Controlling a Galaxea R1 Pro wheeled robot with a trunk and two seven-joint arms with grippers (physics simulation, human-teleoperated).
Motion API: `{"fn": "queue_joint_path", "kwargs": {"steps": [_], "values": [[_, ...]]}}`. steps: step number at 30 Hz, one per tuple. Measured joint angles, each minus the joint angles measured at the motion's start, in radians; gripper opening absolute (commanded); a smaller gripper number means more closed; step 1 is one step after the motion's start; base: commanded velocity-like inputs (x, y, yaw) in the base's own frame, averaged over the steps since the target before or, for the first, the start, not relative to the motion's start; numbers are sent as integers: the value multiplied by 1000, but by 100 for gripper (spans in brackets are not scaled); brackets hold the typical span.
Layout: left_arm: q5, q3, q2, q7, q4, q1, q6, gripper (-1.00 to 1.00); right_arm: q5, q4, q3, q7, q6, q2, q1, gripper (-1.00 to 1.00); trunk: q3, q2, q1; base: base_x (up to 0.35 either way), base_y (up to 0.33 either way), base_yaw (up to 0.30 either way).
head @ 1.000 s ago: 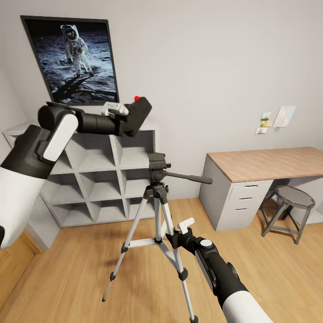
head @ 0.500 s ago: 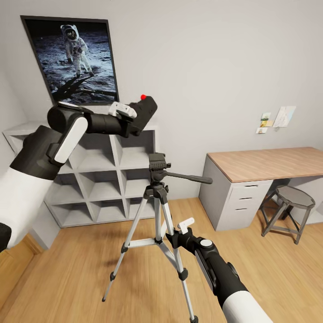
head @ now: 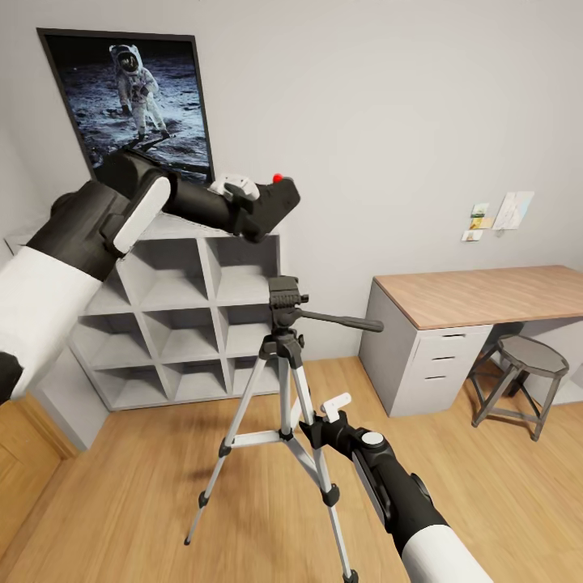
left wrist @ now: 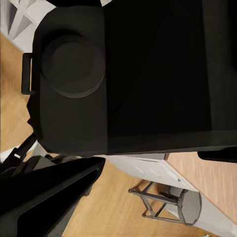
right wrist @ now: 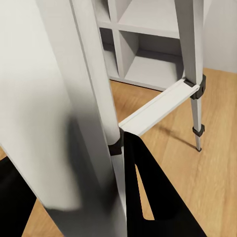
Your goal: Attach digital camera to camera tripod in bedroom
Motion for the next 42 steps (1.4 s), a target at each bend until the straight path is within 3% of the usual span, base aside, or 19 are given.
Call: {"fn": "queue_joint_path", "kwargs": {"steps": [6, 7, 10, 13, 16, 19, 24, 31, 42], "values": [[-43, -68, -14, -137, 142, -106, -5, -100, 0, 0, -2, 1, 0, 0, 0, -100, 0, 0, 0, 0, 0, 0], [-104, -80, -16, -214, 179, -143, -10, -100, 0, -2, -2, 0, 2, 0, 0, -100, 0, 0, 0, 0, 0, 0], [-179, -85, -18, -278, 196, -158, -25, -100, 1, 0, -1, 1, -1, 0, 0, -100, 0, 0, 0, 0, 0, 0], [-232, -88, -21, -332, 214, -162, -44, -100, 2, 0, 1, 0, 0, 0, 0, -100, 0, 0, 0, 0, 0, 0], [-263, -90, -24, -384, 234, -164, -68, -100, 3, 0, 1, 0, 0, 1, 0, -100, 0, 0, 0, 0, 0, 0], [-280, -80, -13, -404, 227, -152, -86, -100, 2, 3, 9, -6, 4, 6, -1, -100, 0, 0, 0, 0, 0, 0], [-266, -57, -20, -408, 199, -137, -89, -100, 3, 3, 8, -6, 5, 7, -1, -100, 0, 0, 0, 0, 0, 0], [-263, -96, -40, -406, 228, -175, -110, -100, -7, 0, 9, -5, 6, 1, -1, -100, 0, 0, 0, 0, 0, 0], [-271, -119, -43, -413, 244, -204, -154, -100, -13, -1, 9, -5, 7, -1, -1, -100, 0, 0, 0, 0, 0, 0]]}}
